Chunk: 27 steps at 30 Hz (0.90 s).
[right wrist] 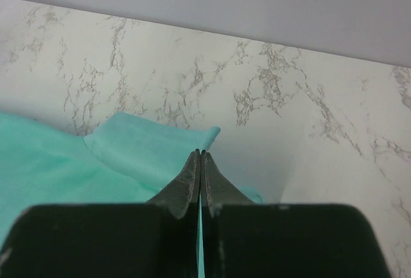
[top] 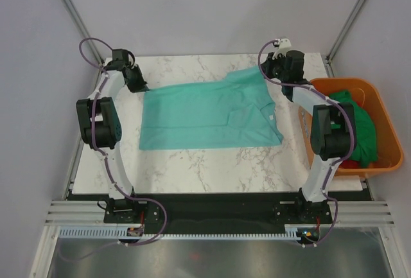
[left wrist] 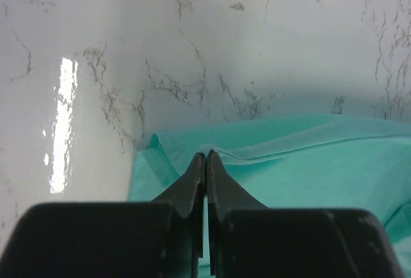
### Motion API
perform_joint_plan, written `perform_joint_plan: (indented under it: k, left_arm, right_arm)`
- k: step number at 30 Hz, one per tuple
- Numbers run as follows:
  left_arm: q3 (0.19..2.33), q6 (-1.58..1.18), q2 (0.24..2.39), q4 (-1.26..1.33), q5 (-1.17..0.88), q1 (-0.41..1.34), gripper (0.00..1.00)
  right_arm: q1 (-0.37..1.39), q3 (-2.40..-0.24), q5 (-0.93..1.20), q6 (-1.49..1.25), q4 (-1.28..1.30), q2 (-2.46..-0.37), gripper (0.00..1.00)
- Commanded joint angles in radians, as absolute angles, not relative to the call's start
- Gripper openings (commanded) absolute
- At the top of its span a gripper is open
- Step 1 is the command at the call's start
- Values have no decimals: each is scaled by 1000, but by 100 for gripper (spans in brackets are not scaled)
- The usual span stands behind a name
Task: Fold and stack the t-shirts
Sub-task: Fold the tshirt
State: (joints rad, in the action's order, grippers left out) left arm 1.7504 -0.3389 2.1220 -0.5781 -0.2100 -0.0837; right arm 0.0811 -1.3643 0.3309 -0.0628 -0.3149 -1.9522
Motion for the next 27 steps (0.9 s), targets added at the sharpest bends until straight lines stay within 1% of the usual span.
perform_joint_plan:
  k: [1, 4, 7, 9, 12, 16, 27]
  left_arm:
    - [1700, -296, 2014, -572, -205, -91, 2]
    - [1632, -296, 1965, -572, -190, -91, 2]
    - [1568, -298, 1928, -571, -172, -91, 2]
    - [1533, -293, 1916, -572, -163, -91, 2]
    - [1494, -295, 1890, -572, -153, -91, 2]
    - [1459, -282, 1852, -572, -152, -91, 2]
    - [1358, -265, 1769, -571, -150, -89, 2]
  right_arm:
    - [80, -1304, 296, -51, -315, -1829, 0]
    - [81, -1237, 287, -95, -276, -1763, 0]
    - [81, -1117, 270, -120, -282, -1686, 0]
    - [80, -1077, 259, -124, -284, -1637, 0]
    - [81, -1028, 255, -132, -238, -1585, 0]
    - [81, -931, 264, -169, -259, -1513, 0]
    - [83, -859, 270, -196, -160, -1364, 0]
